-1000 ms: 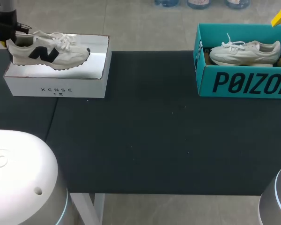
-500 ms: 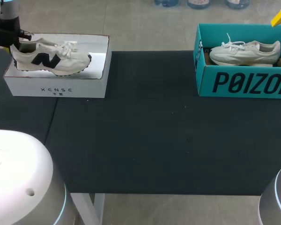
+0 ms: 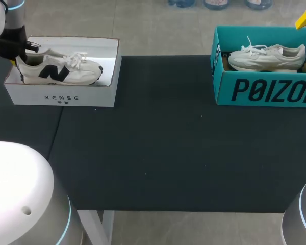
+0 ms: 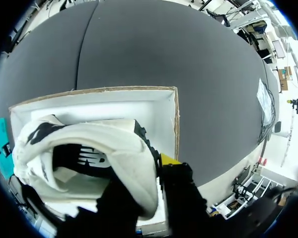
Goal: Take the shoe out of the shoebox, open the shoe tongue, remove and reinsert the insole, then place the shoe into the shoebox
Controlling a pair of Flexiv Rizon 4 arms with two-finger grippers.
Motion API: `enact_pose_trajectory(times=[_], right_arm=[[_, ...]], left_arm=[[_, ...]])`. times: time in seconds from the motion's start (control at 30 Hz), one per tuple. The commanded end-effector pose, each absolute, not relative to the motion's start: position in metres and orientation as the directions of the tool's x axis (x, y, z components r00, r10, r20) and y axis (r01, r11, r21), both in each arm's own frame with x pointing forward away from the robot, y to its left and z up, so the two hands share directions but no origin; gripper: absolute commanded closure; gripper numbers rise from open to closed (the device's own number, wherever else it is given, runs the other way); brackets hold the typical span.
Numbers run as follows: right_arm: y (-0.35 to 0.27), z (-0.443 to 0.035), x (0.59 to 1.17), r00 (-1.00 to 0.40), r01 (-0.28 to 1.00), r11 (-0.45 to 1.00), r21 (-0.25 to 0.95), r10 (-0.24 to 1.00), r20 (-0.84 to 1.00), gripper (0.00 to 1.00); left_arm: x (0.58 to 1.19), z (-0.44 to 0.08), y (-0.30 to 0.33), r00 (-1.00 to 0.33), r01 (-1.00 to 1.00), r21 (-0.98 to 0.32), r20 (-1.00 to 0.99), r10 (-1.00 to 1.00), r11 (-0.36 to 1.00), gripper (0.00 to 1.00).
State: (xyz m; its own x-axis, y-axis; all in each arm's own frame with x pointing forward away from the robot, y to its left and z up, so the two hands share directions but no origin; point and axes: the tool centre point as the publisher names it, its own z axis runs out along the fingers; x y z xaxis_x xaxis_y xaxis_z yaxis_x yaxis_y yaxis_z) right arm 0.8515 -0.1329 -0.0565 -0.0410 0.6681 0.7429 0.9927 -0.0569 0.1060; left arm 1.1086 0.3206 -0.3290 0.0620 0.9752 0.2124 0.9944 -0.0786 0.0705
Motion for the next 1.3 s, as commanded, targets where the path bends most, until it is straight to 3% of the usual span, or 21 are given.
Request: enact_pose_trajectory(times=[0.03,0.87,0.9,0.97,1.0,1.03,1.3], right_arm=[[-0.133,-0.056,0.853,-0.04,0.993,-0.055,0.103,0.67,0.741,0.0],[-0.133,-0.056,0.853,-0.04,0.993,-0.055,0.103,0.67,0.741,0.0],[-0.133,-0.056,0.853,-0.04,0.993,-0.055,0.103,0.67,0.741,0.0],[-0.133,-0.056,0.853,-0.04,0.993,-0.055,0.103,0.67,0.741,0.0],[-0.133,-0.056,0.853,-0.04,0.993,-0.055,0.103,0.67,0.741,0.0],[-0.133,-0.056,0.853,-0.04,0.993,-0.055,0.103,0.67,0.741,0.0],[-0.133,-0.056,0.853,-0.04,0.993,-0.055,0.103,0.67,0.741,0.0]], left_arm=[[1.11,-0.336,0.322,0.074,0.995,0.046,0.203,0.976,-0.085,1.0],[1.103,-0.365,0.315,0.12,0.993,-0.021,0.196,0.973,-0.119,1.0],[1.102,-0.364,0.314,0.121,0.993,-0.022,0.195,0.973,-0.119,0.94],[1.1,-0.362,0.312,0.127,0.992,-0.021,0.198,0.972,-0.125,0.48],[1.1,-0.36,0.312,0.129,0.992,-0.021,0.195,0.972,-0.127,0.12],[1.099,-0.359,0.311,0.129,0.992,-0.02,0.197,0.972,-0.128,0.0],[1.101,-0.325,0.307,0.1,0.994,0.026,0.192,0.976,-0.107,0.0]])
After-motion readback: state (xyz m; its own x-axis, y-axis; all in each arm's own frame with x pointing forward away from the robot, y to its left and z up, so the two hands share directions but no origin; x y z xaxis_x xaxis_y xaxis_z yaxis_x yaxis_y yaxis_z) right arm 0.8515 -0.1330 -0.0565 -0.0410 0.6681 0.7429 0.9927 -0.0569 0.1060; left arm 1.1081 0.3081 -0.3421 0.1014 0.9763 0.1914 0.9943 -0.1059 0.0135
